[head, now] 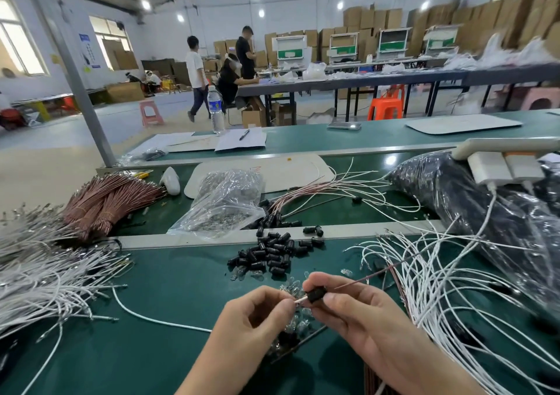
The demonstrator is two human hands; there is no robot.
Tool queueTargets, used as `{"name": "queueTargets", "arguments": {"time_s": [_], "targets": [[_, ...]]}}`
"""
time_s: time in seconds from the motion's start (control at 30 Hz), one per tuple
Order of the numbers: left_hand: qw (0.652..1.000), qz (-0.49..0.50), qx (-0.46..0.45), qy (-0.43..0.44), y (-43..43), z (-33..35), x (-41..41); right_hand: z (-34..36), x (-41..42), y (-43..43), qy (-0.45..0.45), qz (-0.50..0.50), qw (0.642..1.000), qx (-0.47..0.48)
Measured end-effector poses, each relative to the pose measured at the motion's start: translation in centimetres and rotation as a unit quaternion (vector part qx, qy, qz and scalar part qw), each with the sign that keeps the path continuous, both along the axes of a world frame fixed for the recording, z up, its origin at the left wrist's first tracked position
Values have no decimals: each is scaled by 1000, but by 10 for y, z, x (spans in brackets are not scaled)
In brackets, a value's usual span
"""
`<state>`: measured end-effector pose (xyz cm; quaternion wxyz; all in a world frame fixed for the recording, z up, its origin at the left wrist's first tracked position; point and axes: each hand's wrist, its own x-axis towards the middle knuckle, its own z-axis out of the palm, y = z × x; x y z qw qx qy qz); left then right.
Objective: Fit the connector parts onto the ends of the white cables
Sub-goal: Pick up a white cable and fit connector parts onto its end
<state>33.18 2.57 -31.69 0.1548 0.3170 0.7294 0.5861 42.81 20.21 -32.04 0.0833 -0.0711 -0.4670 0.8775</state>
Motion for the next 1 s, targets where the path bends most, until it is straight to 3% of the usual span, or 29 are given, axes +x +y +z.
{"name": "queueTargets", "arguments": {"time_s": [0.23, 0.47, 0.6, 1.0], "targets": [[986, 60, 18, 154, 8, -6, 9, -4, -4, -9, -11, 1, 1000, 20], [966, 96, 38, 236, 9, -9, 9, -3, -4, -10, -12, -19, 999, -25], [951, 106, 21, 290, 10, -16, 7, -5, -6, -12, -27, -54, 997, 39], [950, 70, 13, 304, 9, -17, 9, -6, -4, -11, -48, -90, 990, 100]]}}
